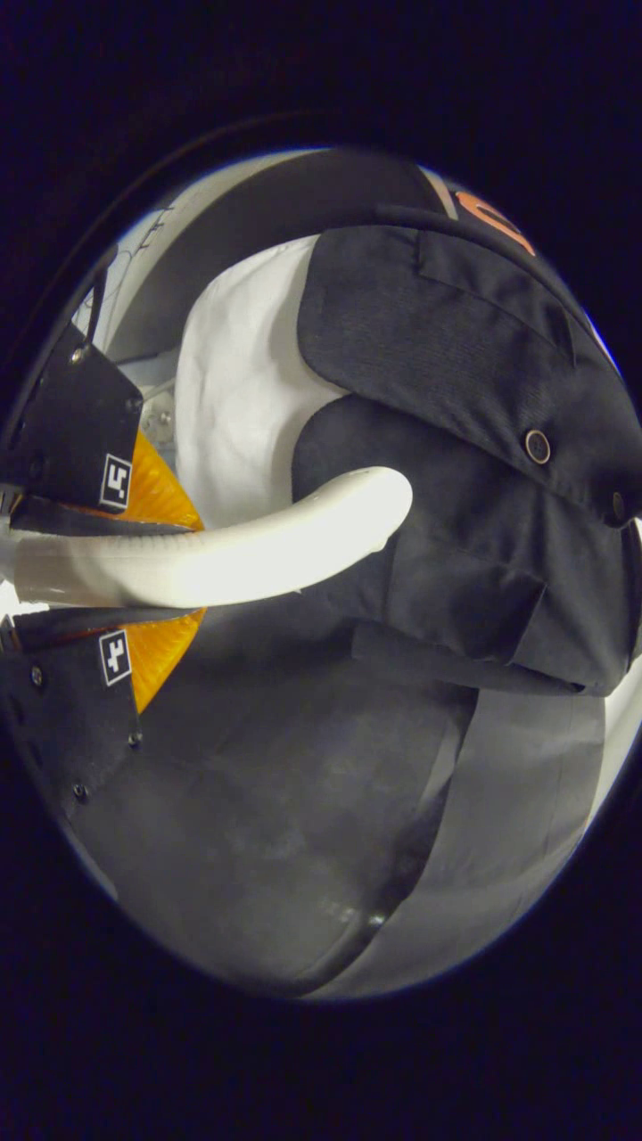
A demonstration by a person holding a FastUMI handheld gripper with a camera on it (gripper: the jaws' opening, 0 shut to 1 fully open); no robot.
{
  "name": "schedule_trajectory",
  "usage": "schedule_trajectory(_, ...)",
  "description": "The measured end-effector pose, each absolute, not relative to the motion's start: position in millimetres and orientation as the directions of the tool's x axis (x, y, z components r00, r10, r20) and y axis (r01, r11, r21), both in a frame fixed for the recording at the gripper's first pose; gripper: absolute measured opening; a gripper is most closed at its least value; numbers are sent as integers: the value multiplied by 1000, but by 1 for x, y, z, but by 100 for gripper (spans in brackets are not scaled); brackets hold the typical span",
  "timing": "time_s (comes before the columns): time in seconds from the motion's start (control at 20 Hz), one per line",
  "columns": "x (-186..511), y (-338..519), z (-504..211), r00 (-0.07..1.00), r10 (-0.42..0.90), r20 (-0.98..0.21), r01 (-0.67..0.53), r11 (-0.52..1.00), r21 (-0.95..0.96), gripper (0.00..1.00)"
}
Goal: Iron the clothes twice with a garment steamer, once on the left side and once on the right side.
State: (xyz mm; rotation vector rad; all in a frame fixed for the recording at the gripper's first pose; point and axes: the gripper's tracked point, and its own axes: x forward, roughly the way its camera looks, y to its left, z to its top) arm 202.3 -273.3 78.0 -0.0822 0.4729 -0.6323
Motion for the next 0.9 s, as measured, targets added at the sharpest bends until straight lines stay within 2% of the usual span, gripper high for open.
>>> schedule_trajectory(0.25,203,-265,89,757,-549,-354,535,832,-148,36)
schedule_trajectory(0.6,200,-269,94,803,-560,-205,566,824,-31,36)
schedule_trajectory(0.9,205,-272,91,862,-494,-117,499,866,21,36)
